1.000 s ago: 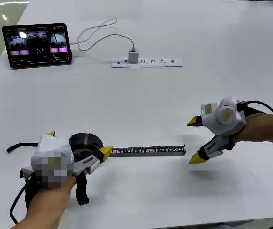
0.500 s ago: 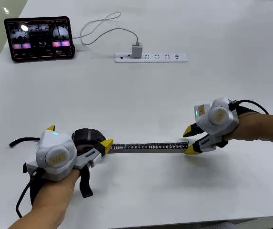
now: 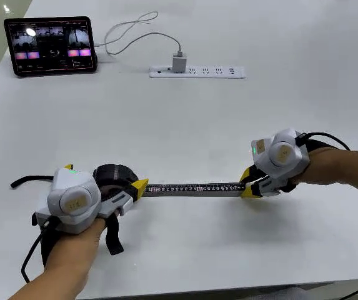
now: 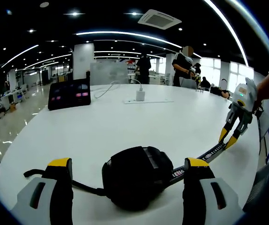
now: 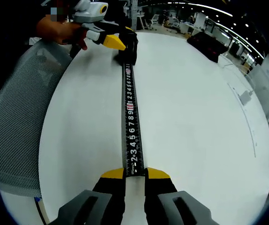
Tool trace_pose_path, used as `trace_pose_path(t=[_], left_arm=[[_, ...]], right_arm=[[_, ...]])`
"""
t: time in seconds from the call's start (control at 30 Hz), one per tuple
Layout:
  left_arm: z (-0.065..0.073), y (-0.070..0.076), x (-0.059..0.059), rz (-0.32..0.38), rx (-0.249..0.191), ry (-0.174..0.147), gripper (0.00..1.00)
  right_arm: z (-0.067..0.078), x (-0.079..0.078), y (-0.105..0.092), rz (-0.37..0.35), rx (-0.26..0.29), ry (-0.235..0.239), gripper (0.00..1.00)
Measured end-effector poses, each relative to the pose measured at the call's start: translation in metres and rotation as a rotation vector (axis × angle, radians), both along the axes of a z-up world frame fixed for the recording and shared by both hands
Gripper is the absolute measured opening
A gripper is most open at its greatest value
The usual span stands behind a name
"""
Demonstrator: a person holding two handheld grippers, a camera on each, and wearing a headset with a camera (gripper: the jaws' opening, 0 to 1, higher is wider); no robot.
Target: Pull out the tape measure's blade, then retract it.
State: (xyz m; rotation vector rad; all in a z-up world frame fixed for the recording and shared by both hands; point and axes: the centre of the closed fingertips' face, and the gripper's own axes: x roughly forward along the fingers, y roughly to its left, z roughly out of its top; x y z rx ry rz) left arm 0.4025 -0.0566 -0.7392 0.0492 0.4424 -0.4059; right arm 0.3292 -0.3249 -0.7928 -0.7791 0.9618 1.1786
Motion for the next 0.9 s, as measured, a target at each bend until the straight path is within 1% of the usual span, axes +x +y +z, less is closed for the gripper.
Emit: trace_pose_path(t=[0.07,0.13,0.17,0.23,0.27,0.3,0.33,0.37,0.4,0.47,0.53,0.6,0.63,0.7,0.83,0.9], left_arm=[[-0.002,0.000,0.000,0.006,-0.003,0.008,0.94],[-0.002,-0.001,0.000,0.012,-0.007,0.009,0.91],[-0.003,-0.002,-0.001,0.015,-0.012,0.017,0.90],[-0.004,-0.004,-0.002,0.021,-0.019,0.026,0.88],[-0.005,-0.005,-0.002,0.024,-0.016,0.023,0.87],[-0.006,-0.005,-0.002,0.029,-0.012,0.026,0.84],[-0.008,-0.004,-0.002,0.040,-0.013,0.037,0.82],[-0.009,-0.004,-0.002,0.044,-0.016,0.042,0.81],[-0.011,-0.005,-0.002,0.053,-0.022,0.054,0.79],[-0.013,-0.006,-0.002,0.053,-0.023,0.063,0.76],[-0.013,-0.007,-0.002,0.052,-0.015,0.063,0.72],[-0.015,-0.008,-0.002,0.058,-0.022,0.074,0.67],[-0.016,-0.009,-0.003,0.059,-0.026,0.081,0.66],[-0.016,-0.010,-0.003,0.059,-0.021,0.083,0.65],[-0.016,-0.009,-0.003,0.064,-0.011,0.090,0.63],[-0.017,-0.010,-0.002,0.061,-0.005,0.102,0.62]], right_arm=[[0.000,0.000,0.000,-0.019,-0.009,0.011,0.11],[0.000,0.000,0.001,-0.022,-0.020,0.014,0.11],[0.000,0.001,0.001,-0.032,-0.029,0.022,0.11],[-0.001,0.000,0.002,-0.023,-0.042,0.025,0.11],[-0.001,-0.001,0.002,-0.015,-0.058,0.024,0.11],[-0.001,0.000,0.002,-0.027,-0.068,0.030,0.10],[-0.002,0.000,0.002,-0.037,-0.079,0.035,0.10],[-0.002,0.000,0.003,-0.036,-0.083,0.033,0.10],[-0.003,0.000,0.002,-0.028,-0.090,0.029,0.10],[-0.003,0.000,0.001,-0.044,-0.088,0.034,0.10],[-0.003,-0.001,0.001,-0.043,-0.082,0.032,0.11],[-0.002,-0.001,0.001,-0.049,-0.079,0.028,0.11],[-0.002,-0.001,0.001,-0.060,-0.078,0.030,0.11],[-0.002,-0.001,0.001,-0.084,-0.077,0.036,0.11],[-0.002,0.000,0.001,-0.064,-0.076,0.031,0.10],[-0.002,0.000,0.001,-0.070,-0.071,0.037,0.09]])
